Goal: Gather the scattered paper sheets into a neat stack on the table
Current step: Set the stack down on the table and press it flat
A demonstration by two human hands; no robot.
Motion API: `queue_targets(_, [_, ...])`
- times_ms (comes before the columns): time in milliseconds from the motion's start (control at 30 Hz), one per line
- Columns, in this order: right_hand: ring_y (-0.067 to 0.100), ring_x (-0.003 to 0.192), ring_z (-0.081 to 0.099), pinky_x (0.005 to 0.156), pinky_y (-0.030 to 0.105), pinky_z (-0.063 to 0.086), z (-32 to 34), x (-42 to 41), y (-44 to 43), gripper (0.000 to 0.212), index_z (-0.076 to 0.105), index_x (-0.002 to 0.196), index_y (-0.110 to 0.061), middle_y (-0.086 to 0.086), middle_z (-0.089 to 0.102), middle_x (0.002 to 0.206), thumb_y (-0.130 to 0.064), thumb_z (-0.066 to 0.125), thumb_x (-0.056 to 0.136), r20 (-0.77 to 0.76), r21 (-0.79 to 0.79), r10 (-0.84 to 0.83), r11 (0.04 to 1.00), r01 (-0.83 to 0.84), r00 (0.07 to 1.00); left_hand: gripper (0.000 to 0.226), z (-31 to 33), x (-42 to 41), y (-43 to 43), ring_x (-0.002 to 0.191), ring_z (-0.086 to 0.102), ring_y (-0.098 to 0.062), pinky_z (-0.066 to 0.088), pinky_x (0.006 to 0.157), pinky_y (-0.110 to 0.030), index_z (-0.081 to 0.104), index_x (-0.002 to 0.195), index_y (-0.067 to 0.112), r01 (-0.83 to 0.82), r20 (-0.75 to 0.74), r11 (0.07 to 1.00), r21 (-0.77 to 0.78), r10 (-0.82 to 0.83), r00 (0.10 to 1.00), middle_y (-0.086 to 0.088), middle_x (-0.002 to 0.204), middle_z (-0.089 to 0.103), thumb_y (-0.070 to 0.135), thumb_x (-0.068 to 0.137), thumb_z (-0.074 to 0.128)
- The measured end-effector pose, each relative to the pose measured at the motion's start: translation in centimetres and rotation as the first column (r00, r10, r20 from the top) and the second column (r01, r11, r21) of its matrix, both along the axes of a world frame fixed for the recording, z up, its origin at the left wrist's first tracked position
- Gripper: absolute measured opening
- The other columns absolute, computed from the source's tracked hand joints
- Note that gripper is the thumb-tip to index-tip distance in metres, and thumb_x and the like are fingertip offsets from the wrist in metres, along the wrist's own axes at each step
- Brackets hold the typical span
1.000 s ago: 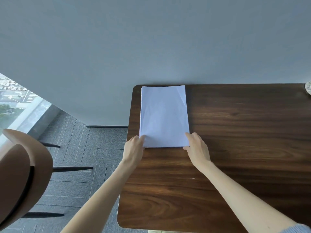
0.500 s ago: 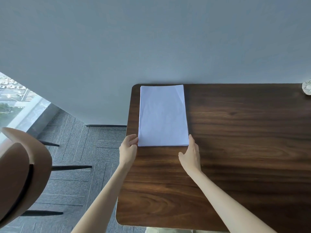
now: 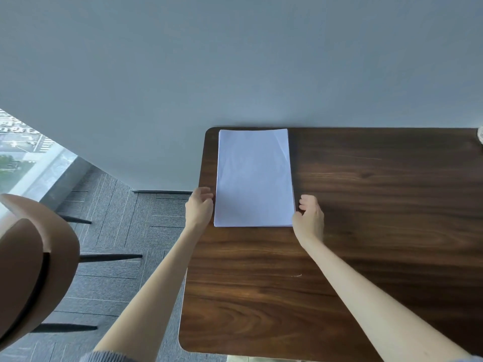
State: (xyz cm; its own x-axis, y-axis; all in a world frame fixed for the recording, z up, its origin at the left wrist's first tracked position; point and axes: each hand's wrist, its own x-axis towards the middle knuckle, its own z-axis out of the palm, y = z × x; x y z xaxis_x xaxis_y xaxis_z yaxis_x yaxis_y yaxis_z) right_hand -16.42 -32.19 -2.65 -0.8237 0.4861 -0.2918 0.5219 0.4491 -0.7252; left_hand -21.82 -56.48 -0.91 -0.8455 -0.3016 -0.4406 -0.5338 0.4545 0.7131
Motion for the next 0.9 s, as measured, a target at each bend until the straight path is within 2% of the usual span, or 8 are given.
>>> queue_targets(300, [0.019, 0.115, 0.053, 0.081, 0.029, 0.044, 0.2, -8.9, 1.4, 0.046, 0.054, 0.126, -0.015, 0.003, 0.051, 0.130, 0.001, 0.048, 0.083, -0.010, 0.065, 0.131, 0.989, -0.130, 0.991, 0.045, -0.6, -7.2, 1.4, 0.115, 0.058, -0.023, 0.048, 0.091, -0.033, 0.064, 0.124, 0.016, 0.062, -0.027, 0.998, 0.033, -0.061, 0.998, -0.005, 0.123, 0.066, 0.003, 0.086, 0.043])
queue_targets(500, [0.019, 0.136, 0.038, 0.108, 0.038, 0.037, 0.0, -14.2, 2.4, 0.065, 0.030, 0.147, -0.012, 0.003, 0.037, 0.150, -0.006, 0.049, 0.085, 0.053, -0.086, 0.140, 0.987, -0.135, 0.989, 0.043, -1.0, -11.7, 2.9, 0.108, 0.057, -0.019, 0.043, 0.088, -0.028, 0.054, 0.131, 0.016, 0.022, -0.058, 0.997, 0.078, -0.018, 0.998, 0.007, 0.106, 0.059, 0.007, 0.089, 0.046])
queue_targets(567, [0.019, 0.141, 0.032, 0.111, 0.039, 0.034, 0.2, -15.9, 2.4, 0.072, 0.022, 0.151, -0.012, 0.004, 0.031, 0.155, -0.008, 0.051, 0.086, 0.074, -0.156, 0.160, 0.977, -0.147, 0.984, 0.044, -1.1, -13.1, 3.5, 0.100, 0.055, -0.017, 0.042, 0.084, -0.028, 0.049, 0.133, 0.019, 0.015, -0.064, 0.990, 0.142, -0.006, 0.998, 0.016, 0.099, 0.057, 0.008, 0.090, 0.045])
queue_targets(633, [0.021, 0.140, 0.033, 0.104, 0.032, 0.037, 0.4, -17.2, 2.1, 0.074, 0.019, 0.152, -0.014, 0.004, 0.031, 0.154, -0.010, 0.052, 0.086, 0.095, -0.209, 0.189, 0.964, -0.166, 0.977, 0.044, -1.3, -14.2, 3.8, 0.089, 0.055, -0.016, 0.045, 0.076, -0.029, 0.049, 0.130, 0.019, 0.008, -0.062, 0.983, 0.183, 0.004, 0.998, 0.013, 0.097, 0.063, 0.010, 0.087, 0.044])
queue_targets(700, [0.024, 0.131, 0.044, 0.090, 0.030, 0.044, 0.4, -18.0, 1.6, 0.074, 0.025, 0.150, -0.019, 0.006, 0.040, 0.148, -0.013, 0.052, 0.081, 0.094, -0.235, 0.221, 0.952, -0.195, 0.971, 0.046, -1.5, -14.9, 4.3, 0.077, 0.052, -0.015, 0.042, 0.065, -0.027, 0.050, 0.127, 0.015, -0.002, -0.072, 0.982, 0.189, 0.016, 0.997, 0.002, 0.094, 0.064, 0.009, 0.083, 0.041])
queue_targets(767, [0.025, 0.128, 0.044, 0.088, 0.031, 0.046, 0.1, -18.2, 1.1, 0.074, 0.028, 0.148, -0.021, 0.009, 0.043, 0.144, -0.016, 0.050, 0.077, 0.090, -0.216, 0.231, 0.954, -0.208, 0.969, 0.045, -1.6, -15.1, 4.6, 0.073, 0.053, -0.018, 0.040, 0.061, -0.027, 0.052, 0.123, 0.015, -0.021, -0.088, 0.984, 0.179, 0.038, 0.995, -0.003, 0.094, 0.065, 0.008, 0.080, 0.040])
queue_targets(833, [0.022, 0.139, 0.030, 0.099, 0.033, 0.039, 0.0, -18.0, 0.7, 0.073, 0.023, 0.151, -0.017, 0.009, 0.032, 0.149, -0.013, 0.051, 0.084, 0.107, -0.167, 0.223, 0.965, -0.203, 0.969, 0.051, -1.6, -15.1, 4.8, 0.084, 0.061, -0.023, 0.046, 0.065, -0.030, 0.054, 0.123, 0.019, -0.034, -0.094, 0.982, 0.187, 0.053, 0.994, -0.002, 0.103, 0.068, 0.012, 0.074, 0.041])
queue_targets(900, [0.022, 0.141, 0.025, 0.102, 0.034, 0.038, 0.0, -17.9, 0.4, 0.072, 0.022, 0.151, -0.015, 0.009, 0.027, 0.151, -0.011, 0.051, 0.086, 0.106, -0.102, 0.224, 0.972, -0.214, 0.969, 0.055, -1.5, -15.1, 4.9, 0.094, 0.063, -0.021, 0.051, 0.078, -0.037, 0.056, 0.120, 0.028, -0.039, -0.095, 0.983, 0.178, 0.057, 0.994, 0.009, 0.102, 0.069, 0.017, 0.068, 0.040])
